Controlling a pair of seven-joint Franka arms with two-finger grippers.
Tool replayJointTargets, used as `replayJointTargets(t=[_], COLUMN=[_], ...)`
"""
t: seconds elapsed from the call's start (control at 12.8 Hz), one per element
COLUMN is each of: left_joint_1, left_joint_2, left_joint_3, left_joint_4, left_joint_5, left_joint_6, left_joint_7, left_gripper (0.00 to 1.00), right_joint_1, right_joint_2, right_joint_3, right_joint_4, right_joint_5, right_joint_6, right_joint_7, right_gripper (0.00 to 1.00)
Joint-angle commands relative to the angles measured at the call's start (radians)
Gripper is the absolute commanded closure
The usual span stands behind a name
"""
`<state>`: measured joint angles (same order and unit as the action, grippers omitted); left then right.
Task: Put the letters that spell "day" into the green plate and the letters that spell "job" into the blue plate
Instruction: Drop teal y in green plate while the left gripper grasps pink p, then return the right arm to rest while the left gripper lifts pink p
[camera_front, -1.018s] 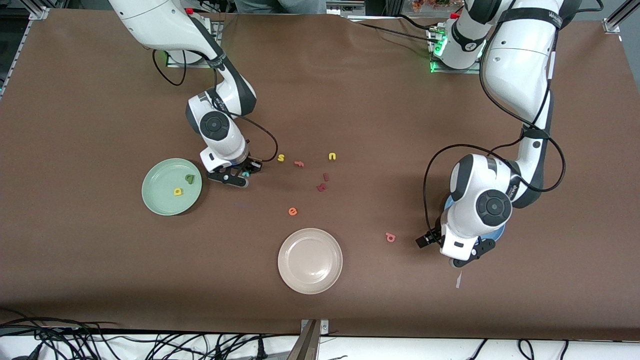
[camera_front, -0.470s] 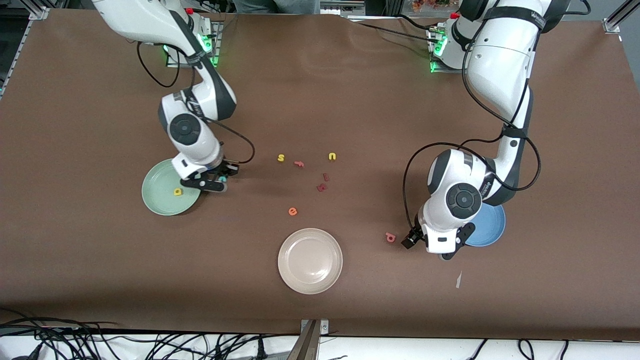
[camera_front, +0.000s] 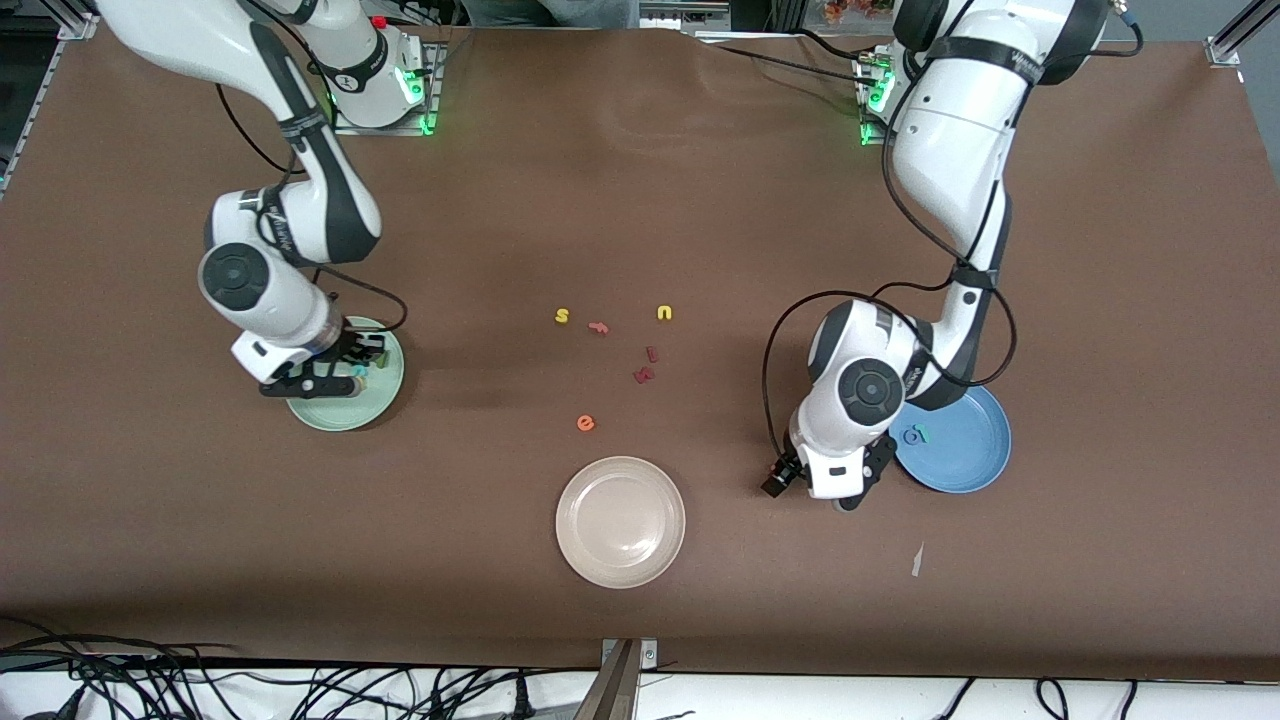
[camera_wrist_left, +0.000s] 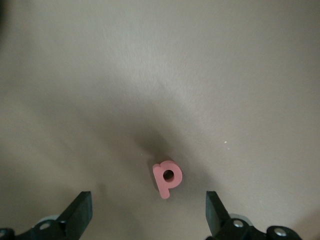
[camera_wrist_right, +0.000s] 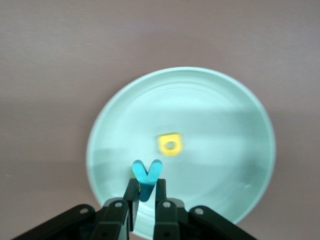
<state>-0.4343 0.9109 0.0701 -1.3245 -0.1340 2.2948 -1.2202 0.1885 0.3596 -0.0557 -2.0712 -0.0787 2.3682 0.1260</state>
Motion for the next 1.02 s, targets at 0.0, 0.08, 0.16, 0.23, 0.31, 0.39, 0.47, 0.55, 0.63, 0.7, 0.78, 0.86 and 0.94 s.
replayJointTargets(t=[0.0, 0.08, 0.16, 0.23, 0.31, 0.39, 0.47, 0.55, 0.63, 0.7, 0.78, 0.86, 0.94], left_joint_1=[0.0, 0.0, 0.0, 0.0, 0.0, 0.0, 0.0, 0.0, 0.0, 0.0, 0.0, 0.0, 0.0], left_joint_2=[0.032, 0.036, 0.039, 0.042, 0.055, 0.072, 0.082, 0.083, 0.085, 0.088, 0.088, 0.088, 0.089], left_joint_3=[0.01, 0.01, 0.011, 0.011, 0.011, 0.011, 0.011, 0.011, 0.011, 0.011, 0.011, 0.011, 0.013], left_joint_4=[0.037, 0.037, 0.039, 0.047, 0.059, 0.08, 0.094, 0.097, 0.097, 0.099, 0.099, 0.099, 0.099], left_joint_5=[-0.018, -0.018, -0.018, -0.018, -0.018, -0.018, -0.018, -0.018, -0.018, -0.016, -0.016, -0.016, -0.015], left_joint_6=[0.014, 0.015, 0.015, 0.015, 0.015, 0.015, 0.015, 0.015, 0.015, 0.015, 0.015, 0.015, 0.015], left_joint_7=[-0.024, -0.025, -0.025, -0.027, -0.038, -0.05, -0.051, -0.051, -0.051, -0.051, -0.051, -0.051, -0.051], left_gripper=[0.0, 0.0, 0.0, 0.0, 0.01, 0.02, 0.04, 0.09, 0.11, 0.18, 0.25, 0.33, 0.43], right_joint_1=[-0.018, -0.018, -0.018, -0.018, -0.018, -0.018, -0.018, -0.018, -0.018, -0.018, -0.017, -0.018, -0.017], right_joint_2=[-0.021, -0.024, -0.025, -0.027, -0.031, -0.037, -0.045, -0.05, -0.053, -0.056, -0.062, -0.067, -0.073], right_joint_3=[0.005, 0.005, 0.005, 0.005, 0.005, 0.007, 0.007, 0.007, 0.007, 0.008, 0.011, 0.013, 0.016], right_joint_4=[-0.009, -0.007, -0.001, 0.002, 0.003, 0.005, 0.014, 0.043, 0.081, 0.123, 0.167, 0.215, 0.268], right_joint_5=[-0.003, -0.003, -0.003, 0.004, 0.008, 0.008, 0.01, 0.01, 0.01, 0.008, 0.008, 0.008, 0.008], right_joint_6=[-0.011, -0.01, -0.014, -0.014, -0.015, -0.018, -0.03, -0.065, -0.11, -0.157, -0.214, -0.269, -0.335], right_joint_7=[-0.04, -0.036, -0.034, -0.034, -0.034, -0.032, -0.032, -0.035, -0.035, -0.039, -0.042, -0.045, -0.054], right_gripper=[0.57, 0.47, 0.43, 0.38, 0.36, 0.29, 0.25, 0.17, 0.03, 0.01, 0.01, 0.01, 0.01])
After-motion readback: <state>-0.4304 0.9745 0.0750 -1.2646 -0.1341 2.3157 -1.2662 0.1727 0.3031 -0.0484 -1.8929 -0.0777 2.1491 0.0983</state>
